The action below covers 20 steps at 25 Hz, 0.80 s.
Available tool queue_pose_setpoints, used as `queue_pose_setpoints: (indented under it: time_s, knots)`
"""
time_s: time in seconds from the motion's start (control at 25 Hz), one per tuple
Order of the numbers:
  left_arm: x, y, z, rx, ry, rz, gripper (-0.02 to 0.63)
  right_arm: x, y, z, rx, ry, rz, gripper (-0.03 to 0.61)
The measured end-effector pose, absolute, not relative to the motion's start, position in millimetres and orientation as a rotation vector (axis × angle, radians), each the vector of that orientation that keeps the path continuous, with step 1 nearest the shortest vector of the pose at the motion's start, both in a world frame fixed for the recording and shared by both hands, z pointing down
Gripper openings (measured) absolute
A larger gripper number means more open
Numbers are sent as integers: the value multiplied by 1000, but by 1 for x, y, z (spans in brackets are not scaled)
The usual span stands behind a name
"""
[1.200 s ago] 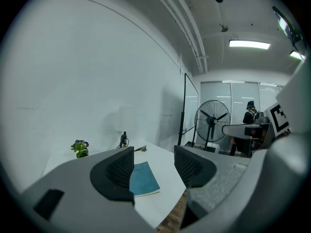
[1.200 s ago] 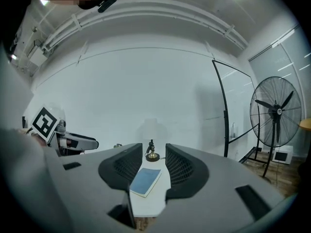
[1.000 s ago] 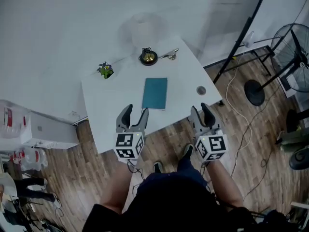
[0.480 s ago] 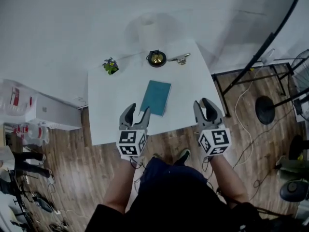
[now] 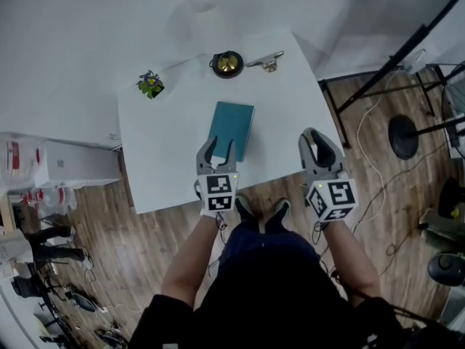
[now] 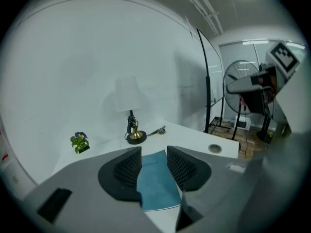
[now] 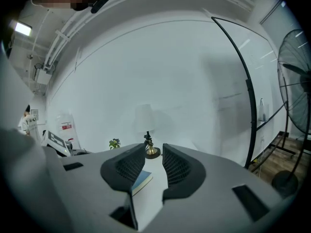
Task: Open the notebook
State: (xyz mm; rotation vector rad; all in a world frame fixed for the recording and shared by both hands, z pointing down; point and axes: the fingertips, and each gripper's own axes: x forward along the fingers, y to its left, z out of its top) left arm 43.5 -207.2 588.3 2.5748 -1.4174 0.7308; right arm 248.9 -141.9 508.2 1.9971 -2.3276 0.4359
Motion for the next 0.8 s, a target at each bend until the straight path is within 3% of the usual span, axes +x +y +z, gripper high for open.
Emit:
queue_pose_setpoints:
  time_s: [0.32, 0.8]
  knots:
    - [81, -211, 694, 2501, -1304, 1137, 163, 291, -138, 551, 2076, -2249, 582, 98]
    - [103, -211, 763, 2361, -1369, 1441, 163, 338, -115, 581, 2139, -2178, 672, 81]
